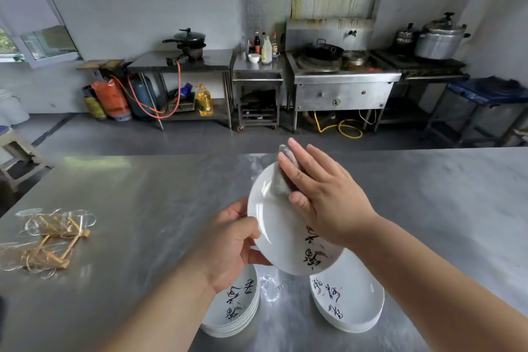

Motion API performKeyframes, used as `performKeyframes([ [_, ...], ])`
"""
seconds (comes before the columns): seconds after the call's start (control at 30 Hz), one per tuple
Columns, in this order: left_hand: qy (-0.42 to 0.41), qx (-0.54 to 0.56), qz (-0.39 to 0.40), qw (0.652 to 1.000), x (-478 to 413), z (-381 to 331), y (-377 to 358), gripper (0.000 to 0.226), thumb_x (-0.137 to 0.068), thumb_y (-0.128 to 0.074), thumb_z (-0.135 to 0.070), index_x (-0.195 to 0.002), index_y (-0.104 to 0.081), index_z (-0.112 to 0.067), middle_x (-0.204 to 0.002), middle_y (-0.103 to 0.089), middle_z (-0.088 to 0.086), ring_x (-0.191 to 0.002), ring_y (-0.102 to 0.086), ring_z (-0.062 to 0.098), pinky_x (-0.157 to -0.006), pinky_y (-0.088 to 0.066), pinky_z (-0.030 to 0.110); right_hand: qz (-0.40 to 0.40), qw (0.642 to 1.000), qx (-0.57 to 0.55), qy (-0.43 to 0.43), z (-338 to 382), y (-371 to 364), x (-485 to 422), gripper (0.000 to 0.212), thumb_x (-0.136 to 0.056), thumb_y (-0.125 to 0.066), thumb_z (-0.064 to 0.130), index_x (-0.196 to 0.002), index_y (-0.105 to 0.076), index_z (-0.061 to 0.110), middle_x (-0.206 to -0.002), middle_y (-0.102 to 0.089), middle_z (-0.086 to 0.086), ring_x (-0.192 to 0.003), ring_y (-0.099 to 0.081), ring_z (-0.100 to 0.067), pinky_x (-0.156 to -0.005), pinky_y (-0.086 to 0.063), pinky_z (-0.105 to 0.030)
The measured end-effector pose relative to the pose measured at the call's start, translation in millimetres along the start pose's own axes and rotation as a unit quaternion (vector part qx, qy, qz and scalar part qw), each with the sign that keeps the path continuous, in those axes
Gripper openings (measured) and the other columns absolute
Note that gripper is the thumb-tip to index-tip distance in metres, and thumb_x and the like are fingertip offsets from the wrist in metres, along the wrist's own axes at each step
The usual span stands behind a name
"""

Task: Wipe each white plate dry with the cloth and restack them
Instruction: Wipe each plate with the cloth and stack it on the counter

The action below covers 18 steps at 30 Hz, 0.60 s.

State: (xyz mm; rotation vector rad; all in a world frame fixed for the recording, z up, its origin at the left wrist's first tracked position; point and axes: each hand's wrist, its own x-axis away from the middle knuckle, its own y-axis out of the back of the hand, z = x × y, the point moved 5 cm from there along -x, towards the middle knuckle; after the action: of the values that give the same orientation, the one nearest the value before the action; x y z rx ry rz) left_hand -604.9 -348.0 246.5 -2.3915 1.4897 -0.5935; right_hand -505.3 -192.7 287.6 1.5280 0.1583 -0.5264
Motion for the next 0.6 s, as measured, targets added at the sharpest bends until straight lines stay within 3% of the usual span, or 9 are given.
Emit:
performKeyframes([
  [0.07, -0.029, 0.044, -0.016, 0.998, -2.5, -5.1, -0.4, 0.054, -0.062, -0.051, 0.002, -0.100, -0.082, -0.021, -0.103, -0.072, 0.020, -0.085, -0.065, 0.036, -0.063, -0.064, 0.054, -0.042, 0.993, -0.065, -0.088, -17.5, 3.1, -0.2, 0.056, -0.108, -0.036, 0.047, -0.162, -0.028, 0.040, -0.165, -0.034, 0.012, -0.135, -0.047, -0.022, -0.104, -0.044, -0.035],
  [0.13, -0.056, 0.094, -0.041, 0.993, -6.0, -7.1, 3.3, 0.053, -0.064, -0.049, 0.003, -0.100, -0.081, -0.019, -0.109, -0.072, 0.021, -0.090, -0.062, 0.040, -0.061, -0.064, 0.055, -0.079, 0.949, -0.202, -0.230, -29.9, -6.9, 16.0, 0.056, -0.106, -0.049, 0.038, -0.158, -0.030, 0.049, -0.131, -0.062, 0.013, -0.111, -0.060, -0.013, -0.086, -0.047, -0.027],
  [0.2, -0.069, 0.121, -0.055, 0.989, -9.3, -4.7, 6.2, 0.055, -0.066, -0.048, 0.004, -0.103, -0.081, -0.020, -0.112, -0.072, 0.020, -0.096, -0.056, 0.042, -0.063, -0.064, 0.053, -0.101, 0.879, -0.311, -0.346, -23.5, -26.7, 41.4, 0.056, -0.103, -0.056, 0.037, -0.151, -0.035, 0.054, -0.100, -0.070, 0.019, -0.087, -0.067, -0.007, -0.075, -0.051, -0.022],
  [0.27, -0.064, 0.116, -0.062, 0.989, -9.9, 1.4, 6.3, 0.054, -0.066, -0.048, 0.004, -0.102, -0.081, -0.020, -0.111, -0.075, 0.020, -0.097, -0.061, 0.043, -0.063, -0.064, 0.051, -0.109, 0.840, -0.355, -0.394, -16.0, -40.6, 54.7, 0.038, -0.100, -0.059, 0.038, -0.133, -0.047, 0.053, -0.093, -0.071, 0.023, -0.086, -0.068, -0.003, -0.071, -0.052, -0.015],
  [0.33, -0.049, 0.081, -0.062, 0.994, -9.3, 7.3, 6.7, 0.054, -0.064, -0.049, 0.004, -0.097, -0.082, -0.022, -0.109, -0.076, 0.020, -0.091, -0.071, 0.039, -0.061, -0.063, 0.050, -0.123, 0.847, -0.318, -0.408, -27.4, -34.6, 46.4, 0.009, -0.100, -0.059, 0.040, -0.107, -0.054, 0.040, -0.086, -0.068, 0.021, -0.085, -0.063, 0.002, -0.063, -0.042, -0.006],
  [0.4, -0.031, 0.043, -0.055, 0.997, -9.2, 9.4, 7.5, 0.052, -0.062, -0.050, 0.004, -0.096, -0.082, -0.019, -0.110, -0.074, 0.024, -0.087, -0.072, 0.038, -0.061, -0.063, 0.051, -0.108, 0.869, -0.278, -0.395, -42.8, -20.3, 29.2, 0.022, -0.100, -0.058, 0.044, -0.087, -0.051, 0.027, -0.077, -0.063, 0.016, -0.074, -0.057, 0.000, -0.058, -0.037, -0.012],
  [0.47, -0.022, 0.031, -0.041, 0.998, -10.6, 9.7, 7.8, 0.053, -0.062, -0.050, 0.003, -0.101, -0.081, -0.017, -0.110, -0.073, 0.025, -0.088, -0.070, 0.039, -0.065, -0.062, 0.054, -0.103, 0.880, -0.267, -0.380, -51.2, -8.0, 17.9, 0.032, -0.100, -0.057, 0.048, -0.082, -0.050, 0.022, -0.071, -0.061, 0.011, -0.069, -0.056, -0.004, -0.057, -0.039, -0.020],
  [0.53, -0.026, 0.057, -0.047, 0.997, -14.3, 11.9, 9.9, 0.055, -0.065, -0.049, 0.004, -0.102, -0.081, -0.020, -0.111, -0.075, 0.020, -0.089, -0.072, 0.035, -0.066, -0.062, 0.053, -0.116, 0.878, -0.272, -0.377, -49.1, -10.0, 21.6, 0.031, -0.099, -0.058, 0.046, -0.082, -0.051, 0.021, -0.071, -0.062, 0.011, -0.072, -0.057, -0.002, -0.055, -0.038, -0.013],
  [0.6, -0.029, 0.091, -0.065, 0.993, -18.4, 17.7, 11.4, 0.058, -0.075, -0.044, 0.009, -0.102, -0.082, -0.024, -0.113, -0.077, 0.016, -0.090, -0.076, 0.031, -0.066, -0.062, 0.051, -0.137, 0.850, -0.301, -0.409, -40.0, -27.0, 41.1, 0.025, -0.100, -0.057, 0.043, -0.085, -0.052, 0.024, -0.073, -0.063, 0.012, -0.074, -0.059, -0.002, -0.059, -0.041, -0.011],
])
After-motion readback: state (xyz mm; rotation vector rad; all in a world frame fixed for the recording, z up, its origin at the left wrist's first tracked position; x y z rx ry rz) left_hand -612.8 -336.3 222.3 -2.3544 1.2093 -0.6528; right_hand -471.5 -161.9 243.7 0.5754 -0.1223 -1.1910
